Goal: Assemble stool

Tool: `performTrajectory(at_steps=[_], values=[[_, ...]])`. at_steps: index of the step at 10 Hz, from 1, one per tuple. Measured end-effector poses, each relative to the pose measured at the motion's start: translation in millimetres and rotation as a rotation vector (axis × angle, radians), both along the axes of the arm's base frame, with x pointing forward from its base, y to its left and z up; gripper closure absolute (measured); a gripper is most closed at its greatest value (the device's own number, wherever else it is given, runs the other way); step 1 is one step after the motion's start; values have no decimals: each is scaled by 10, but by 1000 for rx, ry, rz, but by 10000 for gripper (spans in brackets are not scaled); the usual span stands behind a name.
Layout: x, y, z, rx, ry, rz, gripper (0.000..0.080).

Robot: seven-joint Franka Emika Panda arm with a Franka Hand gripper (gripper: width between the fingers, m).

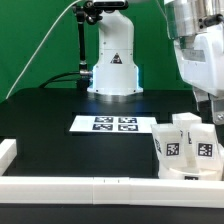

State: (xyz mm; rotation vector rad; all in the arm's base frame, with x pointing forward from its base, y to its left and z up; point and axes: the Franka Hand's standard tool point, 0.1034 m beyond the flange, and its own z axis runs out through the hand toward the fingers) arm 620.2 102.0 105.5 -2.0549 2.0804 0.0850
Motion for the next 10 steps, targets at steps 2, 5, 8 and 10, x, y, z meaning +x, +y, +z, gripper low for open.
performTrajectory(at_steps=[2,5,8,10], values=[[-15,0,-26,-28,-16,144,153],[5,51,-55,-114,-69,588,151],[9,78,-50,-144,-104,812,151],[8,78,-51,-157,-128,962,151]])
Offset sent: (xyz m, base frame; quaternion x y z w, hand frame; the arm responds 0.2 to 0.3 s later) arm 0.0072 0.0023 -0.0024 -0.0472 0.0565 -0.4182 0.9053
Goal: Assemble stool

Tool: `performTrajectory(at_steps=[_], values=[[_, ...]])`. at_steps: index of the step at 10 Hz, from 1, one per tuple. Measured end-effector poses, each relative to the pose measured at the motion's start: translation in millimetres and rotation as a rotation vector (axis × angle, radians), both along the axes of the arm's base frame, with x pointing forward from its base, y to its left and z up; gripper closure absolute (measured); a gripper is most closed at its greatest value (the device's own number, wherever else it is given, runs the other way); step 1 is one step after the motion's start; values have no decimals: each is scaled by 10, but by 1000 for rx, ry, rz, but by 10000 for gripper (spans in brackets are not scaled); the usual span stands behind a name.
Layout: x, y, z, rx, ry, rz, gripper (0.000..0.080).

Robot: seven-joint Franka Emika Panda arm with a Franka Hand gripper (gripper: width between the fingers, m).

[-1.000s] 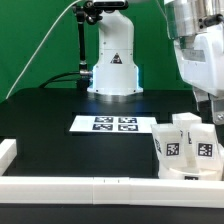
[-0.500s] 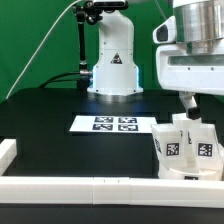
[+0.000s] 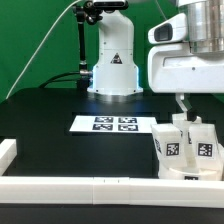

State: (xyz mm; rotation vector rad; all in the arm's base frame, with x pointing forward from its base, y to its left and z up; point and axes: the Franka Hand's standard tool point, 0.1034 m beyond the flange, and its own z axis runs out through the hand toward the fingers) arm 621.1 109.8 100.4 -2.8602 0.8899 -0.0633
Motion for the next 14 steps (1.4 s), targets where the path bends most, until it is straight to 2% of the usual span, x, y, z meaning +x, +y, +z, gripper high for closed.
performTrajectory(at_steps=[3,7,8,10,12,14], values=[[11,-27,9,-35,-46,477,151],[25,-74,-8,-71,-88,800,151],[53,-85,-39,-123,-144,994,151],[40,-80,-71,-172,-167,1230,151],[22,-73,-99,-208,-157,1402,151],[-9,-52,-180,-214,-121,1480,151]])
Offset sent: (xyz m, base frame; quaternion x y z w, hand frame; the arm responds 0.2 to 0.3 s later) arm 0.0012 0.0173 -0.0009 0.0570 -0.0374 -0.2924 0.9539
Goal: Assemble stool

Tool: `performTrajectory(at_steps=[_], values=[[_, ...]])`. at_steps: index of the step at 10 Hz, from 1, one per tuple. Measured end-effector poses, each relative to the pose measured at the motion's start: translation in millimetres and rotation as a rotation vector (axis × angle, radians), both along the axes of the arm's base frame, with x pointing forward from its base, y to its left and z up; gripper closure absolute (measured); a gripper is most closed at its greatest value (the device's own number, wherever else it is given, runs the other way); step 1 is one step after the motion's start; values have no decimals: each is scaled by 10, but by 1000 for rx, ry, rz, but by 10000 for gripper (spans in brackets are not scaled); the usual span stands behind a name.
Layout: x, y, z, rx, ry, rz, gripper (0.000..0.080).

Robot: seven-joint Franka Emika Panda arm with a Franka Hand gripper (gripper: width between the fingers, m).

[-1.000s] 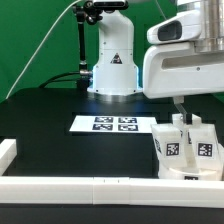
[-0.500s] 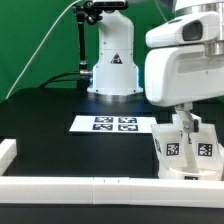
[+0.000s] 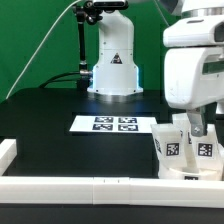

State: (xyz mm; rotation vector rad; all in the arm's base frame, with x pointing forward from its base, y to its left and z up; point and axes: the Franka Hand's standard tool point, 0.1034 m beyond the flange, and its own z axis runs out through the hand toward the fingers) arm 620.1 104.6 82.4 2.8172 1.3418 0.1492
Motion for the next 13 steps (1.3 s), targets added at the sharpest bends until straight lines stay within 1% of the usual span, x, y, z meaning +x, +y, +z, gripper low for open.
performTrajectory(at_steps=[2,3,4,5,6,8,9,10,11,12,13], values=[[-6,44,-110,-8,31,-3,151],[-14,50,-125,-8,33,-9,271],[-12,44,-123,-8,33,-10,271],[-11,37,-124,-7,33,-12,410],[-10,35,-125,-6,33,-20,462],[-8,20,-124,-4,34,-47,462],[2,-33,-124,2,35,-103,462],[9,-98,-133,26,45,-239,462],[31,-168,-135,65,49,-391,462],[54,-176,-133,81,41,-511,462],[51,-159,-133,85,44,-566,462]])
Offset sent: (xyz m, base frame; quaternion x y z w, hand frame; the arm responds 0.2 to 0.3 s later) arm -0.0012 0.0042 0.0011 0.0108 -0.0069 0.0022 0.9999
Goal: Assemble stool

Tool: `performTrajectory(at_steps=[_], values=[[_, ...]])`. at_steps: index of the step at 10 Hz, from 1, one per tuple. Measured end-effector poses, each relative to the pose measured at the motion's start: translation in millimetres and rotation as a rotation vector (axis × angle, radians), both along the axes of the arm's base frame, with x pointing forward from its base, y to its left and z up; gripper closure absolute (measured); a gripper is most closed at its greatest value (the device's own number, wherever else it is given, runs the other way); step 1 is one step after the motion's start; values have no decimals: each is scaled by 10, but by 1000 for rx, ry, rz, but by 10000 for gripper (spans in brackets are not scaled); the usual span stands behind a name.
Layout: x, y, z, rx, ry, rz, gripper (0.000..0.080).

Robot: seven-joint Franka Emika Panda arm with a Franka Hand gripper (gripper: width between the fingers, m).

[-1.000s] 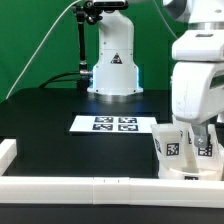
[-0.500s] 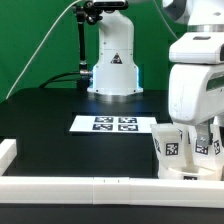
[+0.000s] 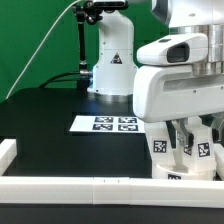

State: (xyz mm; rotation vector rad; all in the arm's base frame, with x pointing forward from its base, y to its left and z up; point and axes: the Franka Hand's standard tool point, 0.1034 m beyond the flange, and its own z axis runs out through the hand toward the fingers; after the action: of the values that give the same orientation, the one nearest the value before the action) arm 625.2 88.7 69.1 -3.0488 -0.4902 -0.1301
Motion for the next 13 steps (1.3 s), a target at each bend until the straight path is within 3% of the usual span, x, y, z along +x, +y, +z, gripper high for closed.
performTrajectory(at_steps=[4,8,13], values=[[0,4,0,23,18,-289,461],[29,41,-5,109,21,-792,461],[28,75,-3,137,44,-1071,461]])
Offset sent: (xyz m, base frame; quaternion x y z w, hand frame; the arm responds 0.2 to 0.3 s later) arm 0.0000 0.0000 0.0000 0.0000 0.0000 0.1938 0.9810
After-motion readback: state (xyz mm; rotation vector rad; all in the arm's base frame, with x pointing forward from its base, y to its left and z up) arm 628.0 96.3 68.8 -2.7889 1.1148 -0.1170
